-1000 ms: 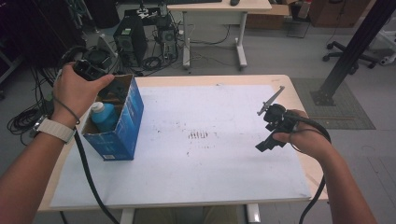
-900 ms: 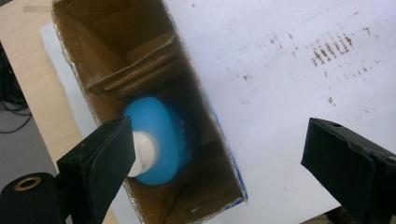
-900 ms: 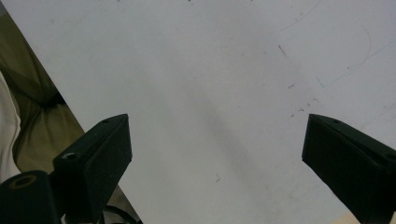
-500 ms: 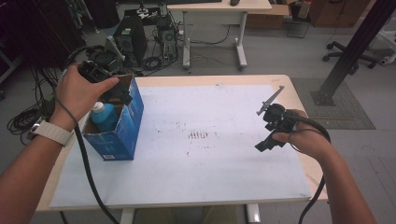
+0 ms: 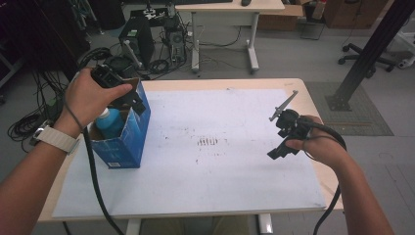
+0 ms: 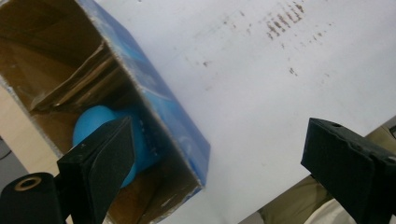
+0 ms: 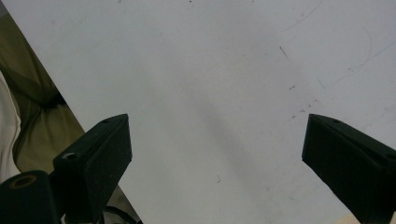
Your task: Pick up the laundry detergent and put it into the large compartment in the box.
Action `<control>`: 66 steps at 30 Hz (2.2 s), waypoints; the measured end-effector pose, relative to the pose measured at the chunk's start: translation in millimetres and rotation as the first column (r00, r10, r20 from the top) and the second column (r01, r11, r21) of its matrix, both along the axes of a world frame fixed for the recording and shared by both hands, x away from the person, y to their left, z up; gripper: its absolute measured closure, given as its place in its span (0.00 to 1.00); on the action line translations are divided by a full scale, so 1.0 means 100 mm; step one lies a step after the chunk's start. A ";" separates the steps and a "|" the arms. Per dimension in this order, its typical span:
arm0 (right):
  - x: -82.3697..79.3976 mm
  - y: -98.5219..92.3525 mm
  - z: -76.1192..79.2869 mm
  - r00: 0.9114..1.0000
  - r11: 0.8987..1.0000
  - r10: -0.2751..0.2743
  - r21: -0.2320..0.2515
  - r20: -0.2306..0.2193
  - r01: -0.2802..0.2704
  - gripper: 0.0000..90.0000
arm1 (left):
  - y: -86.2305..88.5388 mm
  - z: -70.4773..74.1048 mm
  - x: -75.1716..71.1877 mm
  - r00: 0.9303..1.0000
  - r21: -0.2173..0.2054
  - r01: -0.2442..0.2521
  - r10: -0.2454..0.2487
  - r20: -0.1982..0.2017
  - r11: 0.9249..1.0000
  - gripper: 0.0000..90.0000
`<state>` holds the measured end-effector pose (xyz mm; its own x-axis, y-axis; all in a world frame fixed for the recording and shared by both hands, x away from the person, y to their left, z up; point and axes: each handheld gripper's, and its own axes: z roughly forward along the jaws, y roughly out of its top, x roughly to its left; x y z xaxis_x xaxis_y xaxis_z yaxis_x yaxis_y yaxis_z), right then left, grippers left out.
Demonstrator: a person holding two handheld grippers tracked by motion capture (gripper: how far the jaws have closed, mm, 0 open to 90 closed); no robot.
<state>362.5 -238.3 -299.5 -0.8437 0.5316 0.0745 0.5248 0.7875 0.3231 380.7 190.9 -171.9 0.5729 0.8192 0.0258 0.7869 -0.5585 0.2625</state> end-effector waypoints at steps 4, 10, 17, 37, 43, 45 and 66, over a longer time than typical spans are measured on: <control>0.00 0.00 0.00 1.000 1.000 -0.001 0.001 0.000 0.001 0.09 | -0.07 0.00 -0.02 0.999 0.000 0.039 -0.039 -0.009 0.999 0.11; -0.01 -0.01 0.01 1.000 1.000 -0.001 0.003 0.003 0.001 0.09 | -0.19 -0.02 -0.05 0.994 -0.007 0.104 -0.104 -0.025 0.995 0.11; -0.01 -0.02 0.01 1.000 1.000 -0.004 0.001 0.001 0.004 0.09 | -0.30 -0.05 -0.08 0.984 -0.007 0.175 -0.175 -0.045 0.985 0.11; -0.03 0.00 0.01 1.000 1.000 -0.006 0.003 0.003 0.006 0.09 | -0.56 -0.13 -0.22 0.957 -0.004 0.286 -0.286 -0.044 0.958 0.11; -0.03 -0.01 0.02 1.000 1.000 -0.009 0.004 0.003 0.009 0.09 | -0.62 -0.12 -0.27 0.946 -0.006 0.322 -0.322 -0.035 0.947 0.11; -0.04 -0.01 0.02 1.000 1.000 -0.010 0.004 0.003 0.010 0.09 | -0.65 -0.13 -0.28 0.938 -0.006 0.345 -0.345 -0.035 0.939 0.11; -0.03 -0.02 0.02 1.000 1.000 -0.008 0.007 0.007 0.008 0.09 | -0.92 -0.21 -0.47 0.904 0.005 0.427 -0.427 -0.025 0.904 0.11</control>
<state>359.8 -240.1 -297.8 -0.8397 0.5382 0.0727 0.5292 0.7808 0.3320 334.0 98.5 -192.5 0.8682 0.4959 0.0157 0.4782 -0.8448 0.2399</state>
